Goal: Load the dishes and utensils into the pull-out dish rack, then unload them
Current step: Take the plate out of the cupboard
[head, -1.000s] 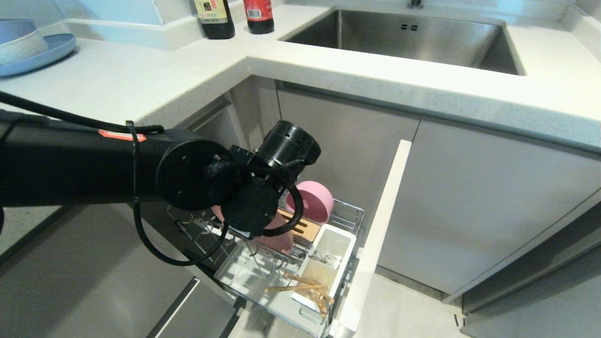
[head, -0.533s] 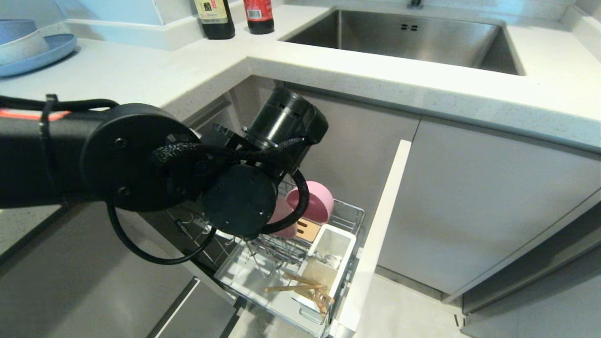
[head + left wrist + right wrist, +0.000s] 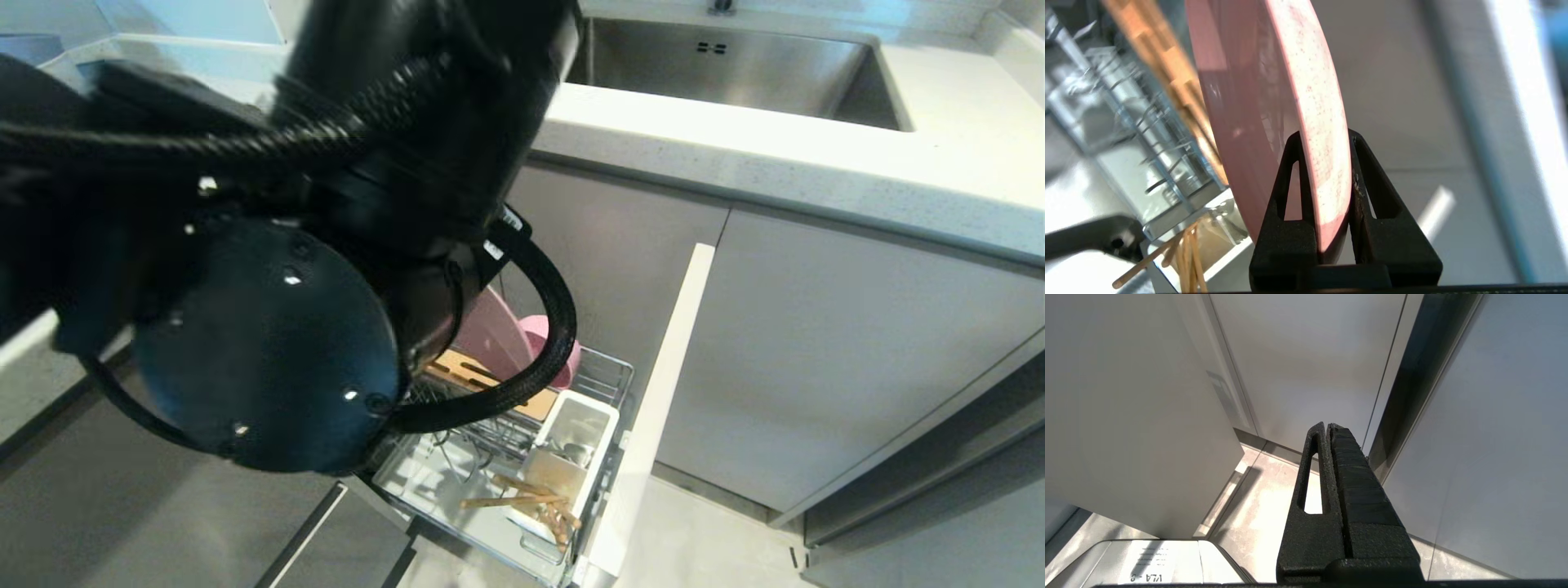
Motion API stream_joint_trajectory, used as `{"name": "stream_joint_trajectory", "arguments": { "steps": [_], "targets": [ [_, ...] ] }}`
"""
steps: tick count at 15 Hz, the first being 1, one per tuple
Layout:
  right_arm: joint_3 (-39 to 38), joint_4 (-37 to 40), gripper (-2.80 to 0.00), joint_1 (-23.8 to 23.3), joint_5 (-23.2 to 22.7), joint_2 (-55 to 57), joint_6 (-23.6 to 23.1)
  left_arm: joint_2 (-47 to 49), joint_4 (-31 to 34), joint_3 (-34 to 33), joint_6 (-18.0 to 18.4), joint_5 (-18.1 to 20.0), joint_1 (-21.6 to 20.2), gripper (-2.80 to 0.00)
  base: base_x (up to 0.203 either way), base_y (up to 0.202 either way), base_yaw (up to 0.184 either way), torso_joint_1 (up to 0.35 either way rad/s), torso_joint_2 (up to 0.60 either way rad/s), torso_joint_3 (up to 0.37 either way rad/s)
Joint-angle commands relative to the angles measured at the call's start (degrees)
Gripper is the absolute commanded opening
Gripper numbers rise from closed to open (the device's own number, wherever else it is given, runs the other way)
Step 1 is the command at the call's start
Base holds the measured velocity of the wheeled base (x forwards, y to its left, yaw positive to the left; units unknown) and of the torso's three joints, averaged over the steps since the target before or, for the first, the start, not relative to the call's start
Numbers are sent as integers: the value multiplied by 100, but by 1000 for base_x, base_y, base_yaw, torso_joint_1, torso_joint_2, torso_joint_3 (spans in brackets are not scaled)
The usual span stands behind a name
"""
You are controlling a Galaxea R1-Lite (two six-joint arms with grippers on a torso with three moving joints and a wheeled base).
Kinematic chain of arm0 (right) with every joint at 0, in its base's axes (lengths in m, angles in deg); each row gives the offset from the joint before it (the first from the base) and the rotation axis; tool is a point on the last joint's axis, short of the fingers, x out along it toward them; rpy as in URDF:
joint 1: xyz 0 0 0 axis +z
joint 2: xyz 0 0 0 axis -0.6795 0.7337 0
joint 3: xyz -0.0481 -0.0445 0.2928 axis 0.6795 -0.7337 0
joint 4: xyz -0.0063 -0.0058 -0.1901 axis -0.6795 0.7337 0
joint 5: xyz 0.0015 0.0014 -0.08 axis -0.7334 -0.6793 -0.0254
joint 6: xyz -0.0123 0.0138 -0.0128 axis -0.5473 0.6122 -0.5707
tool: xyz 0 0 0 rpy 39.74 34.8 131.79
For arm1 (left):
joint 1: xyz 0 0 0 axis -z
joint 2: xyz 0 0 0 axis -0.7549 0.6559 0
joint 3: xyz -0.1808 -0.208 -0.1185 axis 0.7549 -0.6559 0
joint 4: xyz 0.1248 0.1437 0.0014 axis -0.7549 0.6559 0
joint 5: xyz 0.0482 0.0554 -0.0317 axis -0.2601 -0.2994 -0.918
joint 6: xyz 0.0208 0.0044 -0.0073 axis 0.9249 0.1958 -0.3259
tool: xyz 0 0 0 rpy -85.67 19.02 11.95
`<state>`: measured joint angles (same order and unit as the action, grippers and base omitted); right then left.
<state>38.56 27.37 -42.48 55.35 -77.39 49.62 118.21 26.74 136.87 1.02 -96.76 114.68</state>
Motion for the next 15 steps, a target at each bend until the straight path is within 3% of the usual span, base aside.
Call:
{"name": "stream_joint_trajectory", "arguments": {
  "steps": [1, 6, 7, 10, 15],
  "targets": [
    [-9, -6, -280, 2, 2, 0, 1, -173, 12, 292, 478, -102, 236, -280, 0, 0, 0, 0, 0, 0],
    [-9, -6, -280, 2, 2, 0, 1, -206, 6, 1664, 2239, -181, 318, -280, 0, 0, 0, 0, 0, 0],
    [-9, -2, -280, 2, -1, 0, 1, -220, -27, 1925, 2768, -179, 314, -280, 0, 0, 0, 0, 0, 0],
    [-9, -6, -280, 2, -7, 0, 1, -564, -641, 1980, 4108, -170, 224, -280, 0, 0, 0, 0, 0, 0],
    [-9, -5, -280, 4, 1, 0, 1, -1126, -838, 1967, 4915, -166, -567, -280, 0, 0, 0, 0, 0, 0]
  ]
}}
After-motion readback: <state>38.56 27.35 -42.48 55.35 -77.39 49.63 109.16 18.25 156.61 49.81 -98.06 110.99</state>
